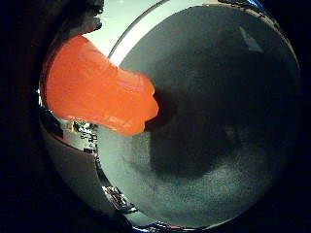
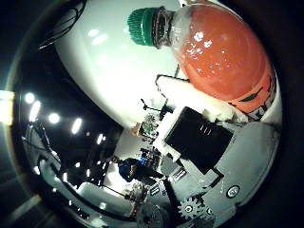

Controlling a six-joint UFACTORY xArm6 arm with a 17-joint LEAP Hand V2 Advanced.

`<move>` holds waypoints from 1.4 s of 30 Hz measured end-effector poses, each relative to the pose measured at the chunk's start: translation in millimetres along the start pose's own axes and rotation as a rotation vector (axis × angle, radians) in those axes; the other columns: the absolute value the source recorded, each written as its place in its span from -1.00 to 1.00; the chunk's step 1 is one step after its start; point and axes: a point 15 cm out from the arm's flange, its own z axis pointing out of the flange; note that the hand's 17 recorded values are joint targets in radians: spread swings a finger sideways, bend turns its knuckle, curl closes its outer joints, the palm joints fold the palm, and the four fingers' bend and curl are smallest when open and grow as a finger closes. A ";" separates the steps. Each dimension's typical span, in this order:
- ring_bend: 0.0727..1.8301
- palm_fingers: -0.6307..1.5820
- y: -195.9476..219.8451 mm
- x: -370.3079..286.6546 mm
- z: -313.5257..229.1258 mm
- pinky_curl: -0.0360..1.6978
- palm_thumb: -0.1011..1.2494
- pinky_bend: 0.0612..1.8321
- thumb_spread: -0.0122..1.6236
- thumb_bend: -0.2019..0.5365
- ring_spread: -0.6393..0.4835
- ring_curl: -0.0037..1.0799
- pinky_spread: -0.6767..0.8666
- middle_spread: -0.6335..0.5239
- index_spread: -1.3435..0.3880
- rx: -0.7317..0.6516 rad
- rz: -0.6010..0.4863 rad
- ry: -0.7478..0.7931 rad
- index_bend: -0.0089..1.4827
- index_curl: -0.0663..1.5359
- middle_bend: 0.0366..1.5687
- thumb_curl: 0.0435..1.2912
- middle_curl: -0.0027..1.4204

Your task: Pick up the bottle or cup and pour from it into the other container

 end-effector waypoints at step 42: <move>0.45 0.55 -32.4 -196.8 67.5 -0.01 0.55 0.54 -0.39 -0.53 -0.26 0.36 -0.39 -0.12 0.27 -0.341 -0.357 0.342 0.37 0.19 0.71 0.27 0.03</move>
